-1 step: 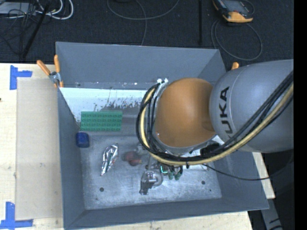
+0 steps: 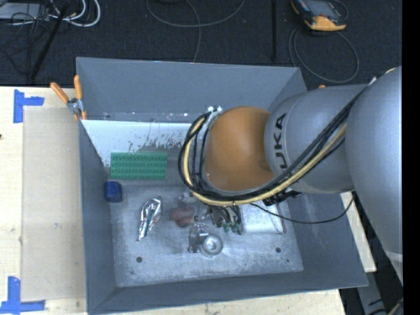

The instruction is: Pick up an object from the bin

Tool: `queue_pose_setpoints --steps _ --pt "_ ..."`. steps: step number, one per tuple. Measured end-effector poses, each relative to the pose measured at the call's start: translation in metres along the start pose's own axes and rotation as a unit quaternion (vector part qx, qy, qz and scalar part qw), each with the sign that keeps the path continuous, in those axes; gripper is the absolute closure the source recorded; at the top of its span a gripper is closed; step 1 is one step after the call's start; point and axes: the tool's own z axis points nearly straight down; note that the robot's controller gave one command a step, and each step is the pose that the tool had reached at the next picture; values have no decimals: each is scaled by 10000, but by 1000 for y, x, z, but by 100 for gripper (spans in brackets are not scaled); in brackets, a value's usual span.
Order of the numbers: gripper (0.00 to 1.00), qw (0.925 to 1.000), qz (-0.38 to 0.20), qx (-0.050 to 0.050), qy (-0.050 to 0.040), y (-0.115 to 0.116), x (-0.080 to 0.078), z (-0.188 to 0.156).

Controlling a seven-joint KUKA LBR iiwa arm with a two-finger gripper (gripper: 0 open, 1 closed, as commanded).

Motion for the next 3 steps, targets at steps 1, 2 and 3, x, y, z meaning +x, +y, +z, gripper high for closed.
queue_pose_setpoints --steps 1,2,3 --pt "0 9975 703 -14 -42 -7 -28 47" --pt "100 9973 721 -31 -103 -6 -32 43" --pt "100 9995 305 -14 -76 -2 -33 -101"
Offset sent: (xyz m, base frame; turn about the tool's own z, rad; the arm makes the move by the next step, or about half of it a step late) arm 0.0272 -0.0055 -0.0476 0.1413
